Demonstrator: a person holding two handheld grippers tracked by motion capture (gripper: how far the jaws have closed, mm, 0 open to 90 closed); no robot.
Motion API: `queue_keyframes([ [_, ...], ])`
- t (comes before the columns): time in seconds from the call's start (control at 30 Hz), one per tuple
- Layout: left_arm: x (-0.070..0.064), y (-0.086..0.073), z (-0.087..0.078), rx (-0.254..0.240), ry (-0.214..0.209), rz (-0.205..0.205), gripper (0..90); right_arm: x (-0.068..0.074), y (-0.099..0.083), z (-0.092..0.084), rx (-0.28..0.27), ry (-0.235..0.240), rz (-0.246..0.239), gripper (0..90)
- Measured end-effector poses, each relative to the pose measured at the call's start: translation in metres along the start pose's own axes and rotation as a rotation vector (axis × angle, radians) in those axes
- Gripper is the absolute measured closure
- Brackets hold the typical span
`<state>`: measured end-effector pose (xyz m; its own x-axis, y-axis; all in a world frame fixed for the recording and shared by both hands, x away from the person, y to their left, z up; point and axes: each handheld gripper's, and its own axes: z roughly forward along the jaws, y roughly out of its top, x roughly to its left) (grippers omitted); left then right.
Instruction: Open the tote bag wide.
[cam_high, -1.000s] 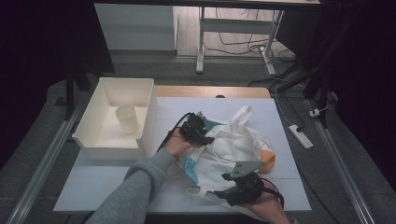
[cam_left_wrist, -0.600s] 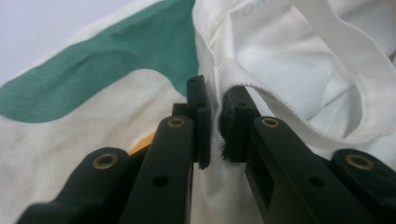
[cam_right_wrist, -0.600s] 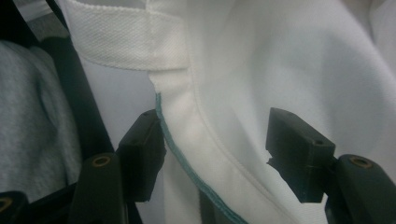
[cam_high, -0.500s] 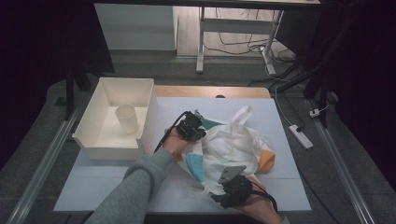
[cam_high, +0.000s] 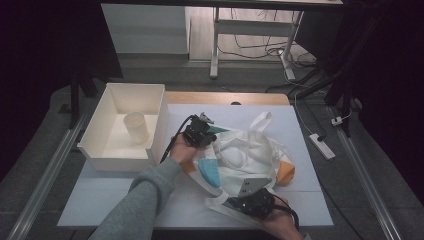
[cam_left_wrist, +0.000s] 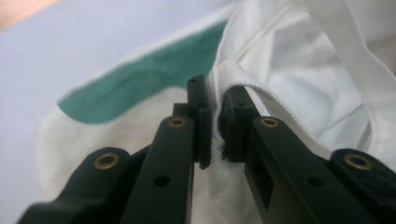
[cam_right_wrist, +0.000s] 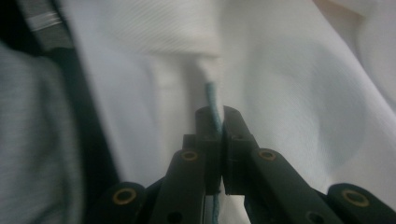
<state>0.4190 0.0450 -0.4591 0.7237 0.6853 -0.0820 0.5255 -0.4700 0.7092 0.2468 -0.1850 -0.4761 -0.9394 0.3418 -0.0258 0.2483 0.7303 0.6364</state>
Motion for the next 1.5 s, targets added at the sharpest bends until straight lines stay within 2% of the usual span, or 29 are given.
queue_keyframes([
  [0.03, 0.001, 0.000, -0.004, -0.014, 0.000, 0.000, 83.3, 0.000, 0.000, 0.000, 0.000, 0.000, 0.000, 87.0],
  [0.1, 0.001, -0.001, -0.013, -0.044, -0.003, -0.005, 83.3, 0.016, 0.006, -0.013, -0.025, 0.032, -0.027, 87.1],
  [0.13, 0.001, -0.002, -0.018, -0.057, -0.009, -0.006, 83.3, 0.016, 0.006, -0.013, -0.025, 0.032, -0.027, 87.1],
  [0.17, 0.001, -0.003, -0.022, -0.068, -0.018, -0.008, 83.3, 0.024, 0.008, -0.022, -0.040, 0.055, -0.021, 87.1],
  [0.23, -0.002, -0.006, -0.029, -0.083, -0.038, -0.003, 83.3, 0.026, 0.008, -0.026, -0.048, 0.070, -0.017, 87.1],
  [0.37, -0.011, -0.016, -0.034, -0.083, -0.037, 0.026, 83.4, 0.028, 0.006, -0.041, -0.052, 0.123, 0.001, 87.1],
  [0.4, -0.012, -0.018, -0.034, -0.082, -0.034, 0.028, 83.4, 0.028, 0.004, -0.042, -0.035, 0.123, -0.009, 87.0],
  [0.53, -0.009, -0.025, -0.031, -0.078, -0.037, 0.005, 83.4, 0.024, 0.000, -0.036, -0.029, 0.122, -0.007, 86.0],
  [0.6, -0.007, -0.027, -0.030, -0.073, -0.043, -0.001, 83.3, 0.020, -0.002, -0.043, -0.100, 0.101, -0.002, 69.8],
  [0.63, -0.008, -0.028, -0.029, -0.071, -0.041, 0.003, 83.3, 0.020, -0.002, -0.043, -0.100, 0.101, -0.002, 69.8],
  [0.7, -0.009, -0.029, -0.029, -0.071, -0.041, 0.005, 83.3, 0.016, 0.000, -0.057, -0.164, 0.087, 0.009, 62.4],
  [0.77, -0.010, -0.029, -0.028, -0.071, -0.038, 0.007, 83.2, 0.010, 0.003, -0.069, -0.201, 0.044, 0.021, 58.5],
  [0.8, -0.010, -0.029, -0.028, -0.071, -0.037, 0.009, 83.2, 0.006, 0.005, -0.072, -0.202, 0.016, 0.034, 57.2],
  [0.87, -0.010, -0.029, -0.027, -0.068, -0.033, 0.013, 83.2, -0.005, 0.008, -0.069, -0.178, -0.035, 0.060, 54.8],
  [0.93, -0.011, -0.029, -0.027, -0.067, -0.031, 0.012, 83.2, -0.017, 0.011, -0.055, -0.116, -0.059, 0.071, 52.7],
  [1.03, -0.010, -0.031, -0.027, -0.065, -0.031, 0.013, 83.1, -0.033, 0.013, -0.024, -0.014, -0.049, 0.079, 50.8],
  [1.07, -0.010, -0.031, -0.027, -0.068, -0.032, 0.010, 83.1, -0.040, 0.013, -0.004, 0.057, -0.034, 0.072, 49.7],
  [1.1, -0.009, -0.032, -0.027, -0.068, -0.034, 0.010, 83.1, -0.040, 0.013, -0.004, 0.057, -0.034, 0.072, 49.7],
  [1.17, -0.009, -0.033, -0.026, -0.067, -0.031, 0.012, 83.1, -0.046, 0.014, 0.017, 0.117, -0.039, 0.057, 50.6],
  [1.27, -0.009, -0.034, -0.027, -0.074, -0.027, 0.009, 83.1, -0.048, 0.016, 0.024, 0.134, -0.038, 0.048, 51.4],
  [1.3, -0.009, -0.034, -0.027, -0.077, -0.027, 0.006, 83.1, -0.048, 0.017, 0.027, 0.149, -0.035, 0.047, 53.1],
  [1.37, -0.008, -0.035, -0.028, -0.083, -0.026, -0.001, 83.1, -0.048, 0.016, 0.038, 0.205, -0.014, 0.033, 65.6],
  [1.4, -0.007, -0.035, -0.028, -0.085, -0.025, -0.003, 83.1, -0.048, 0.016, 0.038, 0.205, -0.014, 0.033, 65.6],
  [1.47, -0.006, -0.035, -0.029, -0.094, -0.018, -0.010, 83.2, -0.047, 0.013, 0.043, 0.231, -0.001, 0.027, 81.2],
  [1.5, -0.005, -0.036, -0.030, -0.102, -0.014, -0.013, 83.2, -0.046, 0.012, 0.042, 0.233, -0.012, 0.023, 86.5],
])
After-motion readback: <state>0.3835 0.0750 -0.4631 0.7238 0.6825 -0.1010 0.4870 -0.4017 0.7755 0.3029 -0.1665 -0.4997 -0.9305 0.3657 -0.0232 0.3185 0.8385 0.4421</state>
